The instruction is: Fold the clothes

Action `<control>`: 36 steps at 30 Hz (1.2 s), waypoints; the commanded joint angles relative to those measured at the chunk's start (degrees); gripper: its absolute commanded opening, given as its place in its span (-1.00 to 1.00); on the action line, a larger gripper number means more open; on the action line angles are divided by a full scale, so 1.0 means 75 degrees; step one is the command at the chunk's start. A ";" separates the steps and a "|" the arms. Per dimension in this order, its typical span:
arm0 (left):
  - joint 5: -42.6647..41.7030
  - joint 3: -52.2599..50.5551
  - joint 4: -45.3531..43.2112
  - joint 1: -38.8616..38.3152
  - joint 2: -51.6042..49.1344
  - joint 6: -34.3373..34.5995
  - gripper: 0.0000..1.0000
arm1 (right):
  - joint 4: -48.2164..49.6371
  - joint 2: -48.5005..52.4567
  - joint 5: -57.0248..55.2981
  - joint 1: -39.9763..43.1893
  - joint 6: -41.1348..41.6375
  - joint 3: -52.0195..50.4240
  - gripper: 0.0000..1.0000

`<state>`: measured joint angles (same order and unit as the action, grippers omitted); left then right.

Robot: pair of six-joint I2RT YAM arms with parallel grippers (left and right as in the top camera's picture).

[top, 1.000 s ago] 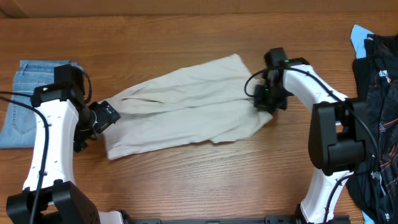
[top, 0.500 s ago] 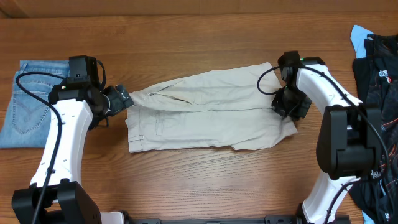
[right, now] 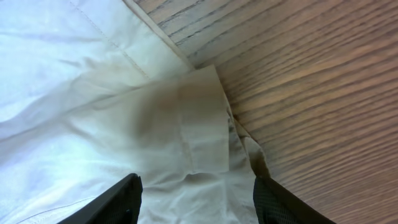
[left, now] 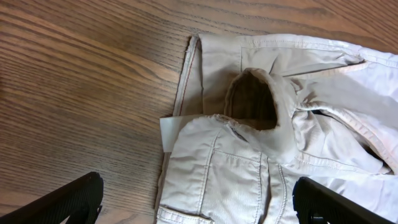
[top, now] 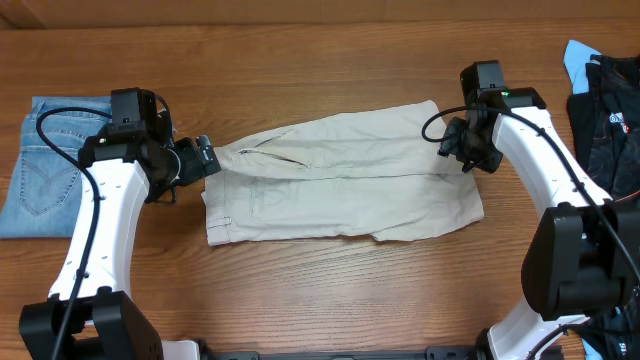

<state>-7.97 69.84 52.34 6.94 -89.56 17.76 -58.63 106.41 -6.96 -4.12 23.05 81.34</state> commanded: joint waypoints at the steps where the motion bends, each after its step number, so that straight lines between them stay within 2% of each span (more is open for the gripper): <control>1: -0.0082 -0.0041 0.0017 -0.0029 -0.0058 -0.0201 1.00 | 0.0058 0.0189 0.0082 0.0055 -0.0137 -0.0003 0.22; 8: -0.0055 -0.0041 0.0017 -0.0029 -0.0058 -0.0201 1.00 | 0.0184 0.1157 0.0347 0.0070 -0.0122 -0.0003 0.19; 9: -0.0055 -0.0041 0.0023 -0.0029 -0.0058 -0.0201 1.00 | 0.0242 0.1253 0.0347 0.0070 -0.0099 -0.0003 0.13; 10: -0.0055 -0.0041 0.0029 -0.0029 -0.0058 -0.0201 1.00 | 0.0335 0.1288 0.0347 0.0070 -0.0102 -0.0003 0.03; 11: -0.0055 -0.0041 0.0029 -0.0029 -0.0058 -0.0201 1.00 | 0.0431 0.1288 0.0347 0.0070 -0.0105 0.0000 -0.28; 12: -0.0055 -0.0041 0.0029 -0.0029 -0.0058 -0.0201 1.00 | 0.0495 0.1276 0.0347 0.0070 -0.0105 0.0012 -0.49; 13: -0.0055 -0.0041 0.0029 -0.0029 -0.0058 -0.0201 1.00 | 0.0592 0.1215 0.0344 0.0070 -0.0111 0.0032 -0.82; 14: -0.0055 -0.0041 0.0029 -0.0029 -0.0058 -0.0201 1.00 | 0.0606 0.1154 0.0341 0.0070 -0.0134 0.0079 -0.88; 17: -0.0055 -0.0041 0.0032 -0.0029 -0.0058 -0.0201 0.99 | 0.0662 0.0921 0.0344 0.0070 -0.0481 0.0356 -0.88; 20: -0.0055 -0.0041 0.0015 -0.0029 -0.0058 -0.0201 0.98 | 0.1195 0.0769 0.0425 0.0067 -0.1355 0.0933 -0.89; 21: -0.0055 -0.0041 0.0017 -0.0029 -0.0058 -0.0198 0.97 | 0.1830 0.0769 0.0729 0.0067 -0.1775 0.0979 -0.89; 24: -0.0058 -0.0041 0.0017 -0.0029 -0.0058 -0.0198 0.96 | 0.2777 0.0787 0.1134 0.0067 -0.1973 0.0976 -0.89; 25: -0.0055 -0.0041 0.0020 -0.0029 -0.0058 -0.0198 0.96 | 0.3290 0.0793 0.1241 0.0067 -0.1970 0.0962 -0.78; 27: -0.0058 -0.0041 0.0038 -0.0029 -0.0058 -0.0198 0.96 | 0.3719 0.0804 0.1352 0.0067 -0.1964 0.0962 -0.73; 28: -0.0058 -0.0041 0.0050 -0.0029 -0.0058 -0.0198 0.95 | 0.3858 0.0833 0.1402 0.0067 -0.1964 0.0962 -0.64; 29: -0.0061 -0.0041 0.0050 -0.0029 -0.0058 -0.0195 0.95 | 0.3963 0.0903 0.1591 0.0067 -0.1967 0.0962 -0.36; 31: -0.0061 -0.0041 0.0044 -0.0029 -0.0058 -0.0192 0.95 | 0.3995 0.1113 0.1778 0.0067 -0.1967 0.0959 -0.11; 33: -0.0061 -0.0041 0.0044 -0.0029 -0.0058 -0.0195 0.95 | 0.3835 0.1236 0.1801 0.0067 -0.1967 0.0953 -0.03; 35: -0.0058 -0.0041 0.0029 -0.0029 -0.0058 -0.0195 0.95 | 0.3561 0.1259 0.1795 0.0067 -0.1967 0.0953 0.34; 36: -0.0064 -0.0041 -0.0102 -0.0029 -0.0058 -0.0195 0.95 | 0.3348 0.1177 0.1795 0.0085 -0.1967 0.0965 0.41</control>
<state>-7.97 69.82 52.64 6.94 -89.60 17.56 -32.29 115.04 5.82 -3.79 8.58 87.48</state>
